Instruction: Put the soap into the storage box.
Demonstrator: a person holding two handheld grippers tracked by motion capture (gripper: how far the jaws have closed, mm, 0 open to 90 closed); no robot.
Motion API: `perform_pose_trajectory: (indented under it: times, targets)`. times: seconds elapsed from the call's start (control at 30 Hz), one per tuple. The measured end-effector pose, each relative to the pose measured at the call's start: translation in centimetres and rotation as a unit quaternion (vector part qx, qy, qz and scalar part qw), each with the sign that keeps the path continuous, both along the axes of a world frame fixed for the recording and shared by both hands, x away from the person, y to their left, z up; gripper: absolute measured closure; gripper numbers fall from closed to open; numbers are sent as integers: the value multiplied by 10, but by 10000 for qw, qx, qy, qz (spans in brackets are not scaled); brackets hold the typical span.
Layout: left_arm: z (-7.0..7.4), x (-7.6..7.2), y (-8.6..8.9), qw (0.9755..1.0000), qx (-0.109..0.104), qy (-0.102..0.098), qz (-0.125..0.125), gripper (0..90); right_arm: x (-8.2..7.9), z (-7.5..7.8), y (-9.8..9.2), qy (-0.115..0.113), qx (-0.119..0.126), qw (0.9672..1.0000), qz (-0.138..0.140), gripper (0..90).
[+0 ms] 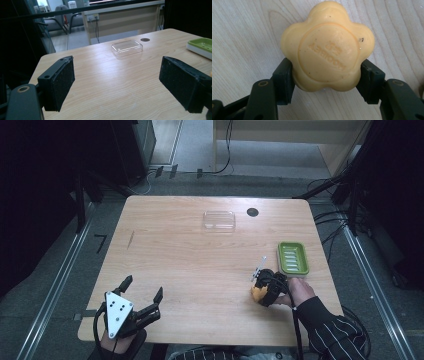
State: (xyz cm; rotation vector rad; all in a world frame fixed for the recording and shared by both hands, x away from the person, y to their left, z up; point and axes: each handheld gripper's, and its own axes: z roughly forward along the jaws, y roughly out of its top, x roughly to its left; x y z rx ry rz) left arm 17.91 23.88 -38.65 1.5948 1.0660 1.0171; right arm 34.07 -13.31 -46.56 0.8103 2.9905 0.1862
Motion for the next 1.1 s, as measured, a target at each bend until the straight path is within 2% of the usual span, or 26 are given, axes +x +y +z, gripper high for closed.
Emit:
perform_pose_trajectory:
  times: [0.23, 0.53, 0.8, 1.1]
  targets:
    - [0, 0, 0, 10000, -11, -5, 8, 136, 1, 1, -3, -54, 15, 9999, -108, 403]
    - [0, 0, 0, 10000, -6, -2, 6, 136, 0, 7, -9, -220, 200, 9992, -283, 402]
    - [0, 0, 0, 10000, -12, -9, 11, 136, 0, 17, -18, -383, 387, 9968, -582, 402]
    - [0, 0, 0, 10000, -12, -8, 9, 136, 0, 19, -25, -450, 421, 9954, -733, 402]
